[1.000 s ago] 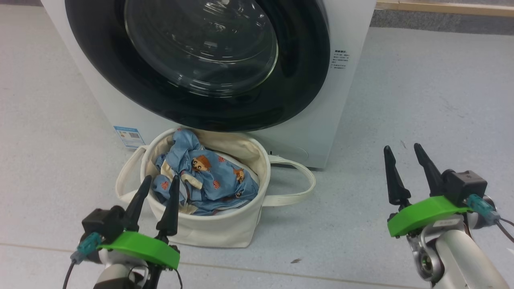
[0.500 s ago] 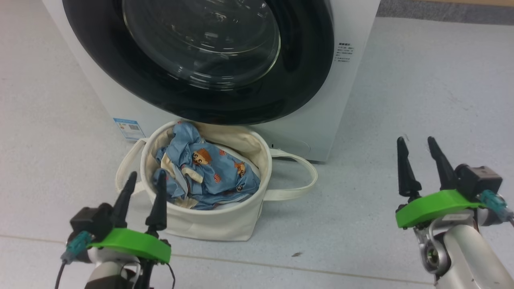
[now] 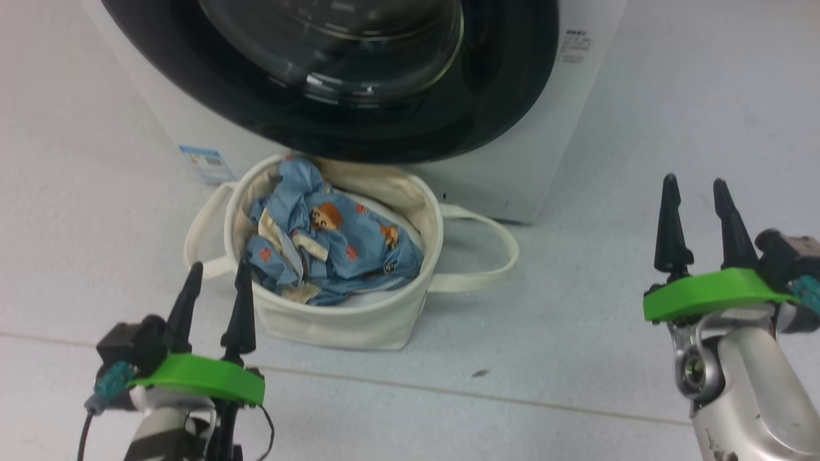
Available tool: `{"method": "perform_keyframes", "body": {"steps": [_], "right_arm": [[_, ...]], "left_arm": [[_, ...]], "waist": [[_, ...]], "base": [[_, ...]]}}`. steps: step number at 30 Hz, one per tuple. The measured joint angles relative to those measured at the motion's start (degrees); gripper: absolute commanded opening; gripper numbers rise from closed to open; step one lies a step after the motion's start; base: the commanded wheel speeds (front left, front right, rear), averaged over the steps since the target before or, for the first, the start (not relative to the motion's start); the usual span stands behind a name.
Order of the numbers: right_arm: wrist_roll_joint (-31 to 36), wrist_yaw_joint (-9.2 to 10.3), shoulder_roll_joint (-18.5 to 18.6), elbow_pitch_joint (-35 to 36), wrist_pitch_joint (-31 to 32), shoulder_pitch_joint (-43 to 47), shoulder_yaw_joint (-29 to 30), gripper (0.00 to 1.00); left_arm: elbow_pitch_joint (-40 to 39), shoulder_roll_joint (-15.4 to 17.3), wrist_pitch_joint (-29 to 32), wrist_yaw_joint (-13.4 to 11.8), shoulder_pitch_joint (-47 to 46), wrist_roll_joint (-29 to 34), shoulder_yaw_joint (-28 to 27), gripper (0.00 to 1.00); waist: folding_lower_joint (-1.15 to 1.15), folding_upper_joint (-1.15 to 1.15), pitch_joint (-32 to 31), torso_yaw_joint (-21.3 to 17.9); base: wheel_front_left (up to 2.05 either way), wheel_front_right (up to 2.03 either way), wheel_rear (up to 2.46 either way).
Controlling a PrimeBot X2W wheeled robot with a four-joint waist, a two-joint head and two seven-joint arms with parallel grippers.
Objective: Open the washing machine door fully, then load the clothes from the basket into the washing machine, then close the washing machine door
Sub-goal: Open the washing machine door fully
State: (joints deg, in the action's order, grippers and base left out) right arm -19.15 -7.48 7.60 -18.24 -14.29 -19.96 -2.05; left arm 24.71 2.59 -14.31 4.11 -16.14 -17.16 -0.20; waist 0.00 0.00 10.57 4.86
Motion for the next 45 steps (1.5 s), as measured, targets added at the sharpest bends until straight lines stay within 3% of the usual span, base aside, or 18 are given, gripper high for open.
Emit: {"method": "perform_keyframes", "body": {"steps": [25, 31, 37, 38, 39, 40, 41, 45], "right_arm": [[-1.99, 0.0, 0.03, 4.0, -0.01, -12.32, 3.5, 1.0], [-7.61, 0.0, 0.22, 3.8, -0.02, -15.34, 4.68, 1.0], [-20.12, 0.0, 0.85, 0.87, -0.21, -20.6, 4.75, 1.0], [-22.17, 0.0, 1.27, -0.19, -0.37, -21.64, 4.69, 0.93], [-25.15, 0.0, 1.75, -1.2, -0.43, -22.61, 4.67, 0.72], [-27.5, 0.0, 2.32, -2.07, -0.42, -23.48, 4.42, 0.21], [-29.73, 0.0, 2.78, -2.8, -0.19, -24.27, 4.2, 0.02], [-41.81, 0.0, 3.41, -5.31, 3.93, -27.55, 4.13, 0.0]], "left_arm": [[-5.82, -0.56, 0.0, 2.46, -6.7, 2.0, -2.42, 1.0], [-5.84, -0.6, -0.01, 2.54, -7.68, 2.0, -2.42, 1.0], [-5.84, -0.64, -0.01, 2.96, -7.78, 2.0, -2.36, 1.0], [-5.82, -0.65, -0.01, 2.96, -7.82, 2.0, -2.35, 1.0], [-5.81, -0.65, -0.01, 2.97, -7.84, 2.0, -2.34, 1.0], [-5.81, -0.65, -0.01, 2.97, -7.86, 2.0, -2.34, 1.0], [-5.8, -0.65, -0.01, 2.97, -7.86, 2.0, -2.34, 1.0], [-5.76, -0.66, -0.01, 2.97, -7.86, 1.93, -2.36, 1.0]], "waist": [[0.0, 0.0, 15.18, 2.82], [0.0, 0.0, 16.35, 3.09], [0.0, 0.0, 16.84, 3.61], [0.0, 0.0, 16.87, 3.74], [0.0, 0.0, 16.89, 3.89], [0.0, 0.0, 16.92, 4.03], [0.0, 0.0, 16.97, 4.19], [0.0, 0.0, 17.36, 4.78]], "base": [[0.0, 0.0, 0.0], [0.0, 0.0, 0.0], [0.0, 0.0, 0.0], [0.0, 0.0, 0.0], [0.0, 0.0, 0.0], [0.0, 0.0, 0.0], [0.0, 0.0, 0.0], [0.0, 0.0, 0.0]]}}
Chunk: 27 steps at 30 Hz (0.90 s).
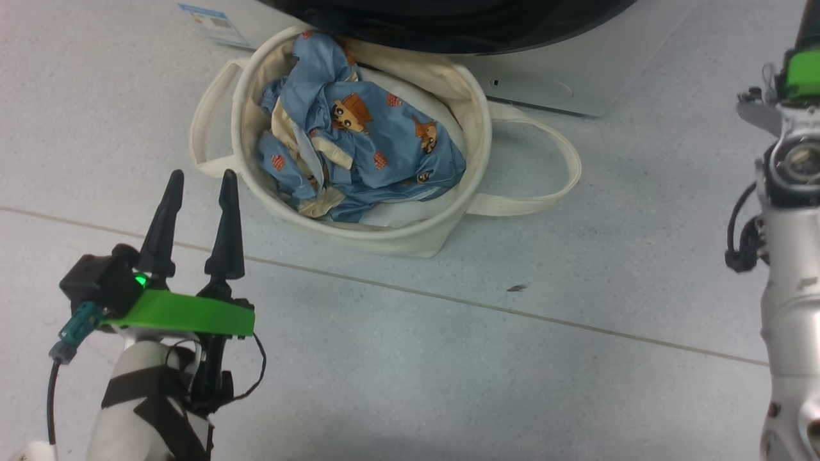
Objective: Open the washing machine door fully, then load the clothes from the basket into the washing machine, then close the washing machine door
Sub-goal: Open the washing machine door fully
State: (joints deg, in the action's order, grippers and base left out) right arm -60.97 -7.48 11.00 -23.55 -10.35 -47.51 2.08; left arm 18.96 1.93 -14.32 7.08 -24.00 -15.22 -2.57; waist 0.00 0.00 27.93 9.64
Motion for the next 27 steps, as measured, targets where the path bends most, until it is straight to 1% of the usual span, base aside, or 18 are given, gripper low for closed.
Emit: {"method": "perform_keyframes", "body": {"steps": [4, 11, 16, 27], "right_arm": [[-11.17, 0.0, -0.05, -2.82, 7.0, -3.01, 0.05, 0.0], [-20.37, 0.01, 0.1, -5.25, 15.49, -6.59, -1.6, 0.0], [-21.97, 0.02, 0.65, -6.25, 18.61, -9.98, -2.98, 0.0], [-25.59, 0.05, 1.11, -6.17, 25.64, -12.36, -6.14, 0.0]], "left_arm": [[0.36, -0.01, 0.0, 0.01, 0.0, 0.0, -0.03, 1.0], [1.16, -0.03, 0.0, 0.02, -0.14, 0.0, -0.01, 1.0], [1.3, -0.08, 0.0, 0.02, -1.08, -0.07, 0.02, 1.0], [1.69, -0.12, 0.0, 0.05, -1.2, -0.08, 0.01, 1.0]], "waist": [[0.0, 0.0, 0.51, 0.38], [0.0, 0.0, 1.2, 0.94], [0.0, 0.0, 2.0, 1.37], [0.0, 0.0, 2.4, 1.54]], "base": [[0.0, 0.0, 0.0], [0.0, 0.0, 0.0], [0.0, 0.0, 0.0], [0.0, 0.0, 0.0]]}}
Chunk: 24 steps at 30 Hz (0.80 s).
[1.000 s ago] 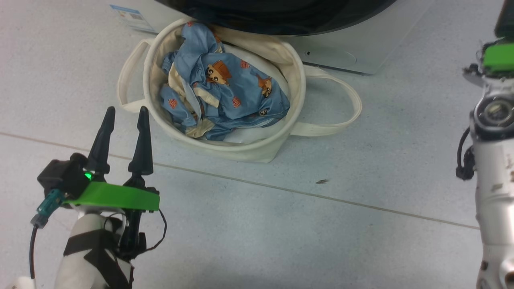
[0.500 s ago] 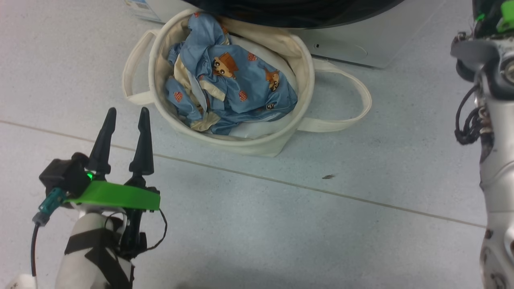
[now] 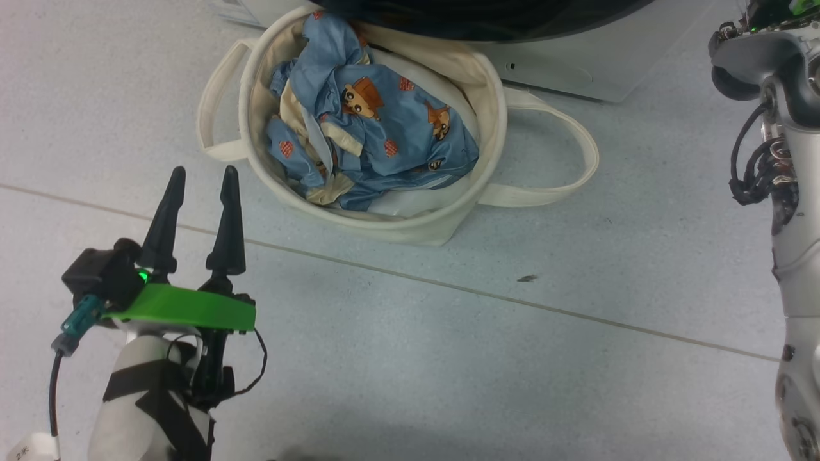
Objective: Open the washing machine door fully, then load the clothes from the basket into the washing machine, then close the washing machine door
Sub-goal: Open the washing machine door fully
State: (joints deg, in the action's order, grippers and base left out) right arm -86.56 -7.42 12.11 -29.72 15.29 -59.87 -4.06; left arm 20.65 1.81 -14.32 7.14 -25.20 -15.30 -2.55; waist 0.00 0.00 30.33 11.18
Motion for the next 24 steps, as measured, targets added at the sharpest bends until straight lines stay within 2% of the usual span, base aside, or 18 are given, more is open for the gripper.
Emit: {"method": "perform_keyframes", "body": {"steps": [14, 24], "right_arm": [[-3.31, 0.26, 0.69, 2.47, 12.51, 6.91, -6.23, 0.0], [-3.12, 0.26, 0.47, 5.79, 15.49, 11.0, -8.94, 0.0]], "left_arm": [[1.41, 0.0, 0.0, 0.0, 0.82, 1.43, -0.7, 1.0], [2.63, 0.04, 0.0, 0.0, 3.65, 2.08, -1.94, 1.0]], "waist": [[-0.01, 0.0, -5.35, -2.43], [-0.01, 0.0, -10.11, -4.3]], "base": [[0.0, 0.0, 0.0], [0.0, 0.0, 0.0]]}}
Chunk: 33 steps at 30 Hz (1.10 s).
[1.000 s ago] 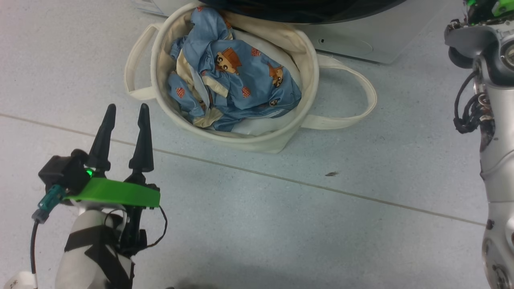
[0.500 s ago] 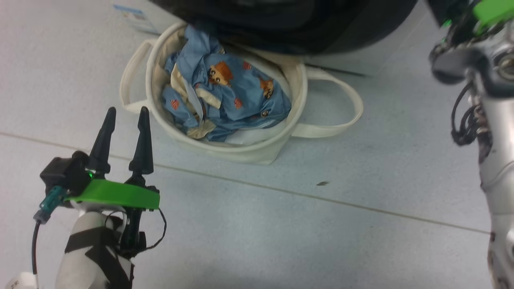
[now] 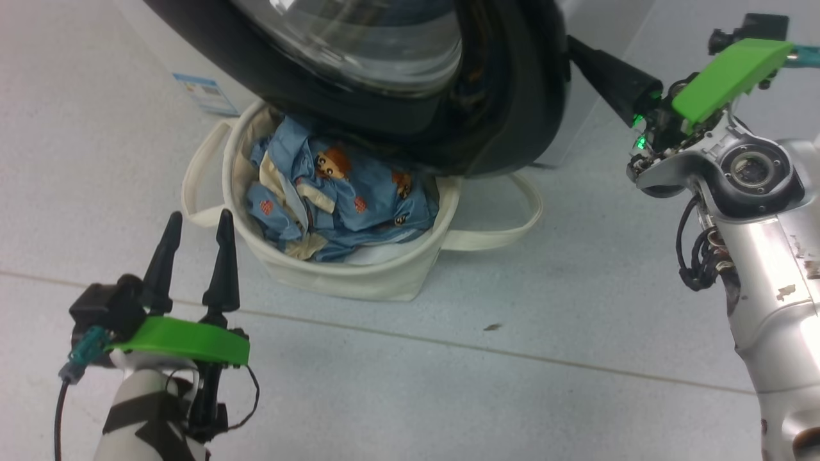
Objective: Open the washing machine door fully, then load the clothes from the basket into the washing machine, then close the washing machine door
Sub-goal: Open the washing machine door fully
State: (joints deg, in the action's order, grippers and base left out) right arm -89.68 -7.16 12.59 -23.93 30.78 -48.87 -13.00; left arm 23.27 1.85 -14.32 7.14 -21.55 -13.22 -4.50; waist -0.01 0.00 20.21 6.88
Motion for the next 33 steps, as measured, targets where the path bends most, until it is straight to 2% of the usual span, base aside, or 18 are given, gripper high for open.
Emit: {"method": "perform_keyframes", "body": {"steps": [7, 17, 26, 33], "right_arm": [[4.23, 0.0, 0.51, -0.88, 3.58, 0.18, -5.45, 0.0], [7.32, 0.0, -1.4, -3.05, 8.88, 3.26, -10.94, 0.0], [11.11, 0.0, -3.89, 3.35, 12.44, 7.06, -15.3, 0.0], [12.57, 0.0, -4.78, 3.79, 13.88, 9.82, -14.6, 0.0]], "left_arm": [[1.05, 0.01, 0.0, 0.01, 2.86, 0.03, -0.66, 1.0], [2.5, 0.02, 0.0, 0.0, 7.08, 0.03, -1.69, 1.0], [4.93, 0.03, 0.0, -0.13, 10.12, -0.34, -1.78, 1.0], [5.87, 0.03, 0.0, -1.12, 11.02, -1.16, -2.01, 1.0]], "waist": [[0.0, 0.0, -3.92, -0.37], [0.0, 0.0, -9.87, 0.38], [0.0, 0.0, -13.24, 3.17], [0.0, 0.0, -15.59, 7.23]], "base": [[0.0, 0.0, 0.0], [0.0, 0.0, 0.0], [0.0, 0.0, 0.0], [0.0, 0.0, 0.0]]}}
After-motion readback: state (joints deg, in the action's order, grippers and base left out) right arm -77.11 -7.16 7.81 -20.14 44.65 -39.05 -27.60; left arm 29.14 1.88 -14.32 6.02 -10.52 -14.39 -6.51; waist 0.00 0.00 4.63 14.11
